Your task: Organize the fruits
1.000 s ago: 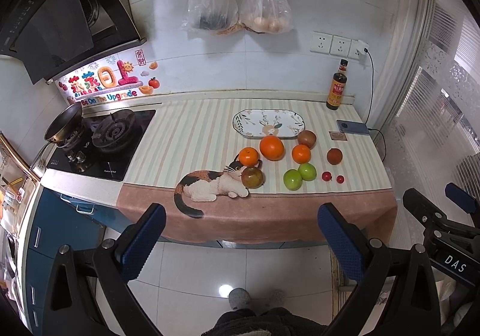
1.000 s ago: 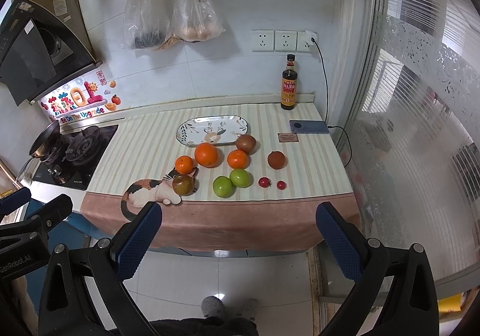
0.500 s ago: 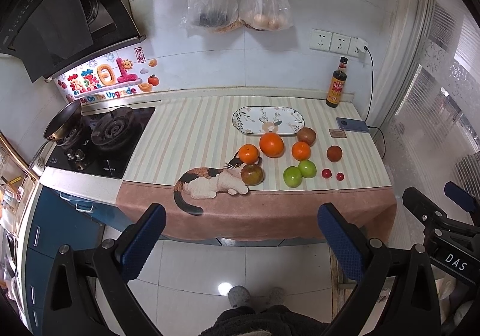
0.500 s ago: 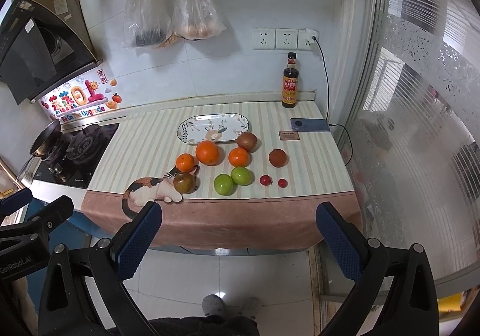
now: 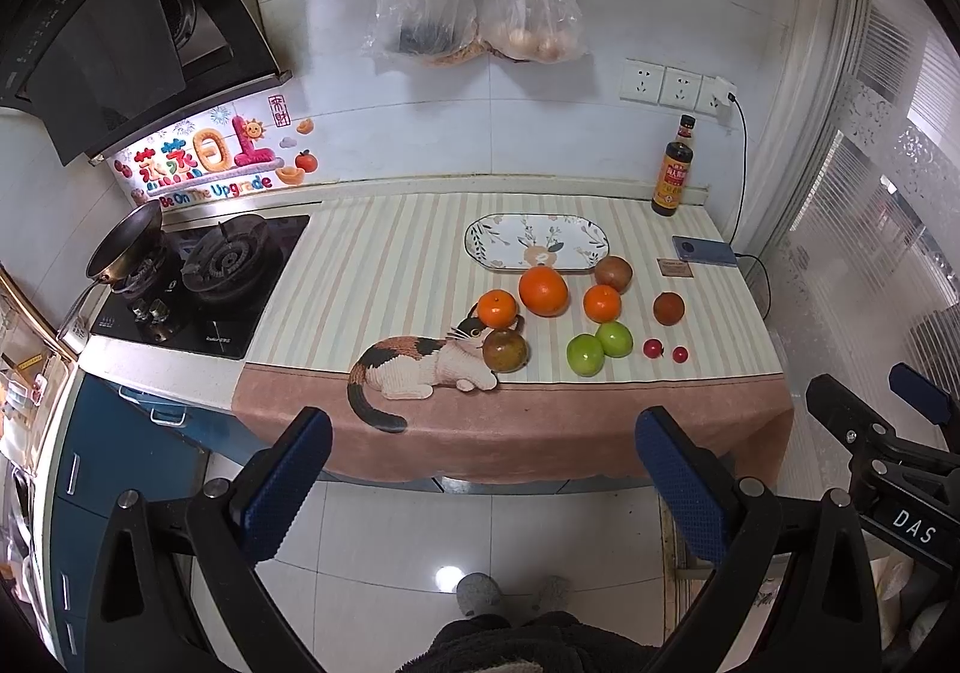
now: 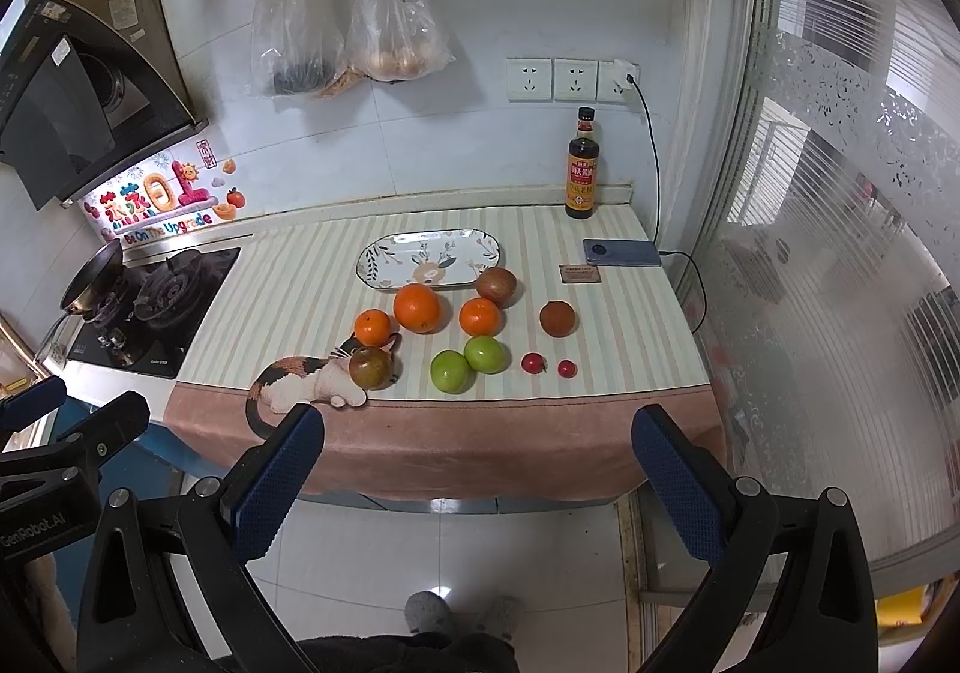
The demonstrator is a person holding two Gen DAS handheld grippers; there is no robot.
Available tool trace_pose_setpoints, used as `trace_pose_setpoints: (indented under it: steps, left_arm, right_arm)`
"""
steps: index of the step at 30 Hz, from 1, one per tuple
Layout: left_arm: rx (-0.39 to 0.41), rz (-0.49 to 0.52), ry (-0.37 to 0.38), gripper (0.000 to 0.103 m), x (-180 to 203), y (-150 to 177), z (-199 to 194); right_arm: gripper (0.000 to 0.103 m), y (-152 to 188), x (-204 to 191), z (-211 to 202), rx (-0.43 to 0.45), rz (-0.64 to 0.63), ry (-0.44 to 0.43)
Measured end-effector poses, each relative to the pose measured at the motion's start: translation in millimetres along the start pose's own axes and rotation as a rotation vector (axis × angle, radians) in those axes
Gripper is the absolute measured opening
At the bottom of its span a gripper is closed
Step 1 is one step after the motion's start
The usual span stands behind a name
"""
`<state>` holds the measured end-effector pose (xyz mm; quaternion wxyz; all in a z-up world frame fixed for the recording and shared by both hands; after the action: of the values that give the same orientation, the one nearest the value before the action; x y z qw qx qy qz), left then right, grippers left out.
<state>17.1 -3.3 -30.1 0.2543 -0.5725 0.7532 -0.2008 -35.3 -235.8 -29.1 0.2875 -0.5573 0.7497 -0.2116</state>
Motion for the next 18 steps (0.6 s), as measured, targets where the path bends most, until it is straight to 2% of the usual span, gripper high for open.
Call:
trace_pose_setpoints:
  steps: [18]
  left_arm:
    - [-0.004, -0.002, 0.003, 0.103, -2.4, -0.4, 0.6]
  right_arm:
    - [0.103, -0.3, -5.1, -0.3, -0.002, -0.003, -0.002]
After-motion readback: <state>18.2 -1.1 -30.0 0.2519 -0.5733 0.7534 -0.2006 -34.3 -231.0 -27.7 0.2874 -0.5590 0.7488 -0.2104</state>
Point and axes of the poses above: each gripper's, at about its wrist camera, not at the fingertips, and z roughly the way its jaws point, x to its right, y to its underside, the point moved 3 cm from there along z, roughly the way its jaws point, and after that the axes turned 13 degrees about z, right-handed, at the moved point
